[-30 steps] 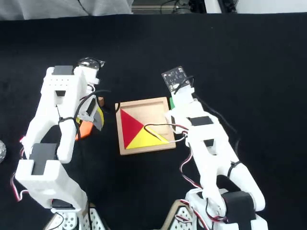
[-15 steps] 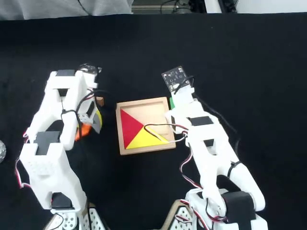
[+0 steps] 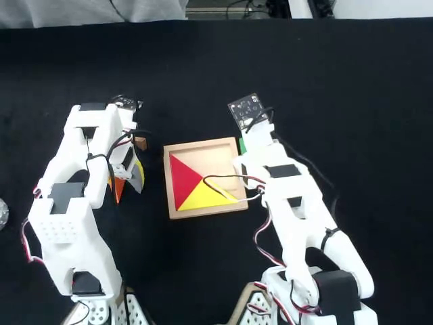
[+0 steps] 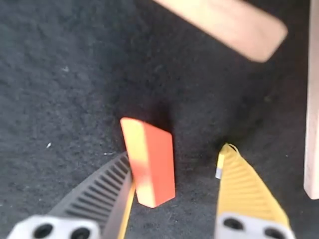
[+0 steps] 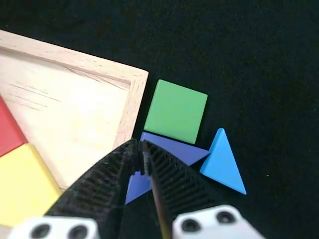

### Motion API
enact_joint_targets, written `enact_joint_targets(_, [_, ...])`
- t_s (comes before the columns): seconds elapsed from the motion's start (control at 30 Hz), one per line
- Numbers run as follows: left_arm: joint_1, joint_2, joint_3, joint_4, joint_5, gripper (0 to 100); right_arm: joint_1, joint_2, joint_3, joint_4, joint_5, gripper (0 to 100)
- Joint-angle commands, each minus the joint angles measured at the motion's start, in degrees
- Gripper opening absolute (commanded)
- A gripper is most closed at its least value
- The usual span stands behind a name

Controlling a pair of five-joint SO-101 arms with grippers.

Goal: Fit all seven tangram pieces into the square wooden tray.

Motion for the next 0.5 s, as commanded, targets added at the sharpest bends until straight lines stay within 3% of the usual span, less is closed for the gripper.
enact_joint_targets(0.0, [-4.44, -0.70, -8.04, 1.05, 0.09, 24, 0.70, -1.98, -0.04, -1.14, -0.35, 1.1])
enact_joint_targets(0.2, [-9.27, -0.70, -16.22, 3.96, -3.69, 25, 0.70, -1.98, -0.04, -1.14, 0.88, 1.1])
enact_joint_targets(0.33, [-4.88, -0.62, -15.60, 9.76, -4.40, 25, 0.62, -1.98, -0.04, -1.14, 2.20, 1.1])
enact_joint_targets(0.47, [-1.10, -0.18, -14.64, 9.93, -9.14, 24, 0.62, -1.98, -0.04, -1.14, 2.29, 1.1])
